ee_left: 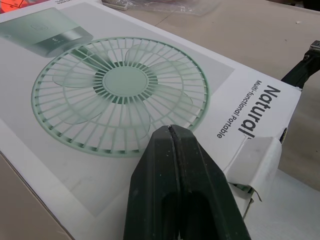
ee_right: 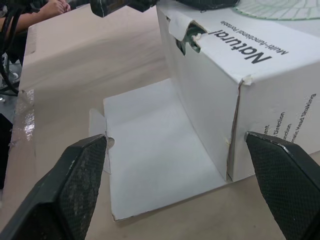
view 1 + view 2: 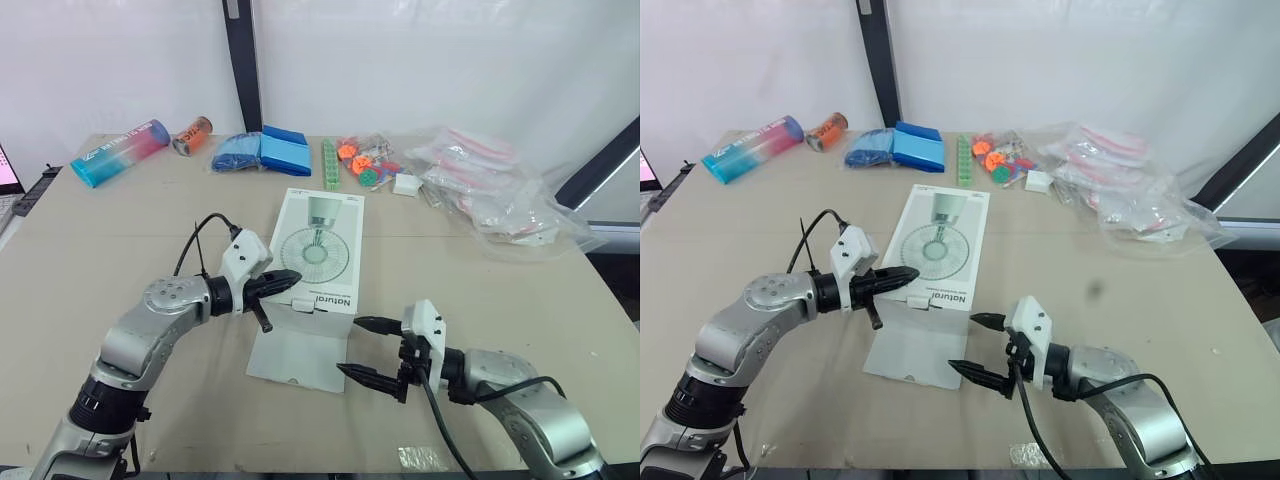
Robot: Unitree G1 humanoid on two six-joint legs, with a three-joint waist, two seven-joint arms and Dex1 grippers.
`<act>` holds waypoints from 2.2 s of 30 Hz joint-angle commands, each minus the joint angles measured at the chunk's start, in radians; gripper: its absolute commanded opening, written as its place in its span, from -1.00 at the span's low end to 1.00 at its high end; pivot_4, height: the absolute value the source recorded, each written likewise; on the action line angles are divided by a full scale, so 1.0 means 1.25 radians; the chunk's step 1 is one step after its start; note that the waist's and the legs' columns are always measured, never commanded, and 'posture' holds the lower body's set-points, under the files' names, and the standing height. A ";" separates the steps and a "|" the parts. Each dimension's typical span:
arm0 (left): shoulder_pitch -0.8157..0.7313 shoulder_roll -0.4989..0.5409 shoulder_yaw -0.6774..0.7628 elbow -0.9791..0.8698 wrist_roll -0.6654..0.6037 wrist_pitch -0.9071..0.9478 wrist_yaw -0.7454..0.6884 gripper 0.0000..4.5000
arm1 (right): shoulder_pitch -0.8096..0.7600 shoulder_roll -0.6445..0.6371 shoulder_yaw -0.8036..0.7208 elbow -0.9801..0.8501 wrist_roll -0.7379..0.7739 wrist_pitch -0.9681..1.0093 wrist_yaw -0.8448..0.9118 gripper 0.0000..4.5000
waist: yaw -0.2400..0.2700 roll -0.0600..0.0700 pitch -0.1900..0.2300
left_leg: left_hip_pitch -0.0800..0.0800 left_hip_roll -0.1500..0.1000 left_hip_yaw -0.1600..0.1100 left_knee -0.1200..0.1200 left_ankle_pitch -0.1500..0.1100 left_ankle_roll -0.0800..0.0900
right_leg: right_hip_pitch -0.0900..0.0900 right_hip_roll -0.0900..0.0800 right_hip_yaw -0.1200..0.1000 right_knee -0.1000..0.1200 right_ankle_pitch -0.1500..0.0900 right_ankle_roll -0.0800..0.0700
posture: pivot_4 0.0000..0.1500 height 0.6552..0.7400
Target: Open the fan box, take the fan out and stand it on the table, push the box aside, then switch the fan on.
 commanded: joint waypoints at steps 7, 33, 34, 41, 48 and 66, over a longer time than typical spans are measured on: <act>-0.003 -0.012 -0.007 0.017 0.006 0.013 0.007 -0.98 | -0.025 -0.008 0.041 -0.014 -0.013 0.009 0.014 1.00 | 0.000 0.000 0.000 | 0.000 0.000 0.000 0.000 0.000 0.000 | 0.000 0.000 0.000 0.000 0.000 0.000 | 1.00 1.00; -0.003 -0.020 -0.013 0.015 0.011 0.023 -0.001 -0.98 | -0.049 -0.004 0.096 -0.033 0.008 0.074 0.030 1.00 | 0.000 0.000 0.000 | 0.000 0.000 0.000 0.000 0.000 0.000 | 0.000 0.000 0.000 0.000 0.000 0.000 | 1.00 1.00; -0.003 -0.021 -0.014 0.016 0.011 0.023 -0.001 -0.98 | -0.049 -0.005 0.097 -0.037 0.016 0.082 0.033 1.00 | 0.000 0.000 0.000 | 0.000 0.000 0.000 0.000 0.000 0.000 | 0.000 0.000 0.000 0.000 0.000 0.000 | 1.00 1.00; -0.010 -0.023 -0.015 0.020 0.012 0.024 0.000 -0.98 | -0.057 0.010 0.104 -0.035 0.010 0.064 0.019 1.00 | 0.001 0.000 0.000 | -0.001 -0.001 -0.001 0.000 0.000 0.000 | 0.000 -0.001 -0.001 -0.001 0.000 0.001 | 1.00 1.00; -0.052 -0.006 0.077 0.021 -0.066 0.019 -0.048 -0.98 | -0.065 -0.009 0.033 -0.078 0.086 0.096 0.023 1.00 | 0.001 0.000 0.001 | -0.001 -0.001 -0.001 0.000 0.000 0.000 | 0.000 -0.001 -0.001 -0.001 0.000 0.001 | 1.00 1.00; -0.105 0.035 0.198 0.042 -0.139 -0.056 -0.088 -1.00 | -0.122 -0.029 -0.065 -0.148 0.233 0.176 -0.047 -0.55 | 0.000 -0.003 0.003 | -0.004 -0.001 -0.001 0.000 0.000 0.000 | -0.003 -0.001 -0.001 -0.001 0.002 -0.002 | 1.00 1.00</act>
